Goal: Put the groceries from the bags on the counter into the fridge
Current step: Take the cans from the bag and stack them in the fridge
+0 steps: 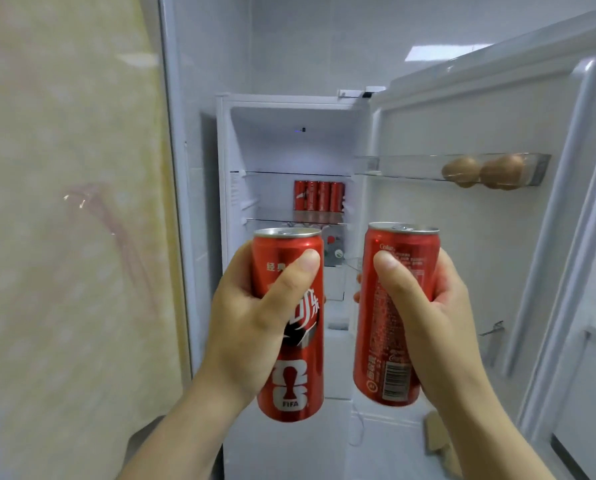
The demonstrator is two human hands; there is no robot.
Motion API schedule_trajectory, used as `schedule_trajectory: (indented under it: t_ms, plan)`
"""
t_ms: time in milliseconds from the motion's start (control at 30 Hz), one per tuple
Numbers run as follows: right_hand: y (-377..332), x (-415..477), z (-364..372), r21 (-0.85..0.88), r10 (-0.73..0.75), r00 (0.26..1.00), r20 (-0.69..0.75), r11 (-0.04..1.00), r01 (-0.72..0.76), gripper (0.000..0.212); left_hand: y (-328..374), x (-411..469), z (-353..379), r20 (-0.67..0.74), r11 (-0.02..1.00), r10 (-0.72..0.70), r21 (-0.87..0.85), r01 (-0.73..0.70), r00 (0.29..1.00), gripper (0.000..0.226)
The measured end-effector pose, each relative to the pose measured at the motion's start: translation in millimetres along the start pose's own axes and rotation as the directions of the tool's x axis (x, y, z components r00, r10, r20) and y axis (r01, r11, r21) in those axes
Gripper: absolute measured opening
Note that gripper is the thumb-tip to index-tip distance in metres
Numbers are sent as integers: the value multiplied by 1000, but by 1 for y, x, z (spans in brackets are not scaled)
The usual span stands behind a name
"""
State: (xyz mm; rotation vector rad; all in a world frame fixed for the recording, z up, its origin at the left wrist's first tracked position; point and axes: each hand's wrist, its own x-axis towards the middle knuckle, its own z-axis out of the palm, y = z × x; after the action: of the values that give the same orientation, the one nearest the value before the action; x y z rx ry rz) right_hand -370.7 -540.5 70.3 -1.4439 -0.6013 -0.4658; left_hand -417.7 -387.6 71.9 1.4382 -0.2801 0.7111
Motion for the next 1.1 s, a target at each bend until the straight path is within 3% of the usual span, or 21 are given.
schedule_trajectory:
  t_ms: [467,733,1100]
  plan:
    - [36,32,130,6,-2,1000,15,1000,2,40,-27,61,-125,11,1000,19,-9,-19,1000,37]
    - [85,91,146,-16,-6,1000,0,1000,6,40,-75,127,-130,-1,999,19,-35,-19,1000,45]
    - [170,202,129,18,7,1000,0,1000,-7,42,-150,229,-93,-56,1000,14,18,-13,998,40]
